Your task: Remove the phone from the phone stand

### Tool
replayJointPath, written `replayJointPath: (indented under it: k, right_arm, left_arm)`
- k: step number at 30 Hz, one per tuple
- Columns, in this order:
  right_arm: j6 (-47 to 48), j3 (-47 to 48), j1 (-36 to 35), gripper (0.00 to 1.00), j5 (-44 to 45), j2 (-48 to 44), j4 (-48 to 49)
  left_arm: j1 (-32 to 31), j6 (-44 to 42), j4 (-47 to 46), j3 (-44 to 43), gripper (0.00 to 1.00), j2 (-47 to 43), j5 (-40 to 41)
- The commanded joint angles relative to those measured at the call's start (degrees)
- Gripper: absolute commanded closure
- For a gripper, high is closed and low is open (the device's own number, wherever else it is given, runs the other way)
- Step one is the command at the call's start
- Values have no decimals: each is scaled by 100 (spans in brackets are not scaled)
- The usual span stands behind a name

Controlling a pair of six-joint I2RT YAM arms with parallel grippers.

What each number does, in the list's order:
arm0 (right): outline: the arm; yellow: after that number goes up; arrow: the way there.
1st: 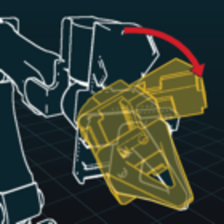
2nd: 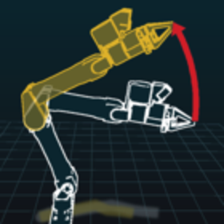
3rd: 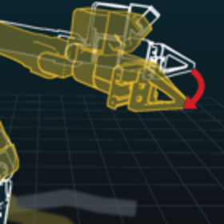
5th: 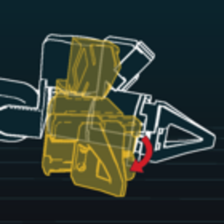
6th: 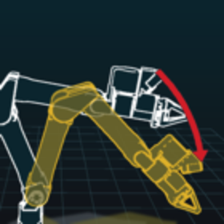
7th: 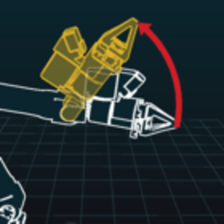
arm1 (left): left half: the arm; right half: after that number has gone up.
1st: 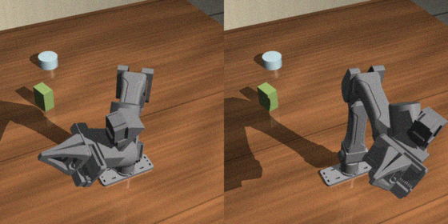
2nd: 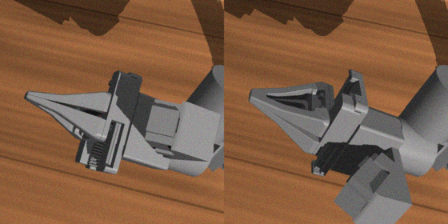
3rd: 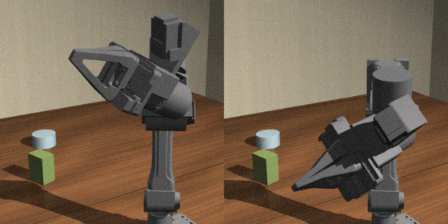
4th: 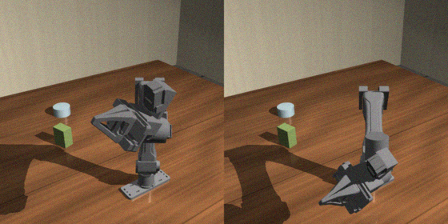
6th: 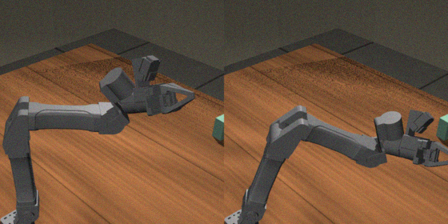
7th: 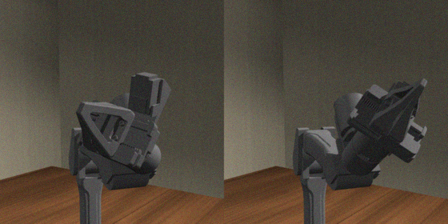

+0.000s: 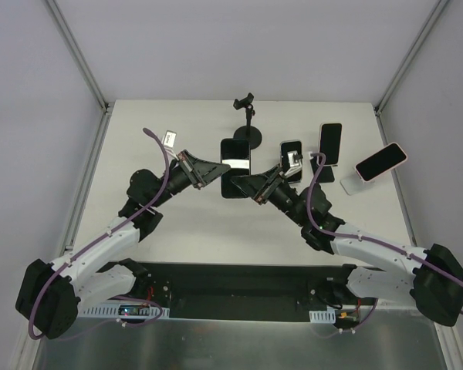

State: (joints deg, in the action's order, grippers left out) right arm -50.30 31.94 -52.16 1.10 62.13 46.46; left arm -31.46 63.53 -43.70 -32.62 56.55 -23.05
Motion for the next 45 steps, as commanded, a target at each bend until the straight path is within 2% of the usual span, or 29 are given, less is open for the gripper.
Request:
replayJointPath:
  k: [1, 2, 3, 6, 9, 10, 11, 15, 20, 23, 24, 29, 34, 39, 45]
  right_arm:
    - [-85, -118, 118, 51, -49, -148, 382]
    - [2, -136, 145, 43, -58, -192, 338]
    - [107, -153, 162, 28, -58, -253, 216]
    - [564, -171, 250, 9, -58, -596, -460]
    - [1108, -206, 364, 0, 109, -1114, -1409]
    - [1293, -206, 417, 3, 162, -1394, -1664]
    - [1452, -171, 435, 4, 301, -1544, -2327]
    - [2390, -101, 496, 4, 803, -2492, -3782]
    - [3201, 57, 514, 4, 1602, -3451, -5441]
    - [3571, 154, 505, 4, 1998, -3962, -6163]
    - [3658, 206, 505, 4, 2069, -4146, -6297]
    - [3957, 277, 505, 4, 2342, -4490, -6868]
    - [4142, 339, 505, 4, 2438, -4525, -6983]
    - [4397, 400, 514, 4, 2447, -4376, -7019]
    - [4617, 435, 505, 4, 2386, -4139, -6966]
  left_arm:
    - [9, -367, -394, -25, 100, -110, 2]
    - [52, -376, -385, -34, 100, -110, 2]
    - [131, -394, -376, -42, 100, -92, -15]
    - [316, -420, -262, -78, 100, -39, -112]
    - [658, -568, 27, -192, 100, 40, -322]
    - [842, -613, 142, -235, 100, 75, -375]
    - [974, -657, 334, -323, 100, 153, -437]
    - [1642, -955, 871, -639, 100, 531, -823]
    - [2774, -1421, 1504, -1342, 100, 1594, -1587]
    - [3171, -1789, 1812, -1834, 100, 2279, -1965]
    - [3460, -1913, 2135, -2001, 100, 2464, -2062]
    - [4059, -2975, 3367, -3214, 100, 3615, -2476]
    - [4805, -3302, 4000, -3760, 100, 4345, -3012]
    - [5185, -4610, 5537, -4173, 100, 4636, -2565]
    - [5484, -5605, 6487, -4560, 100, 5198, -2152]
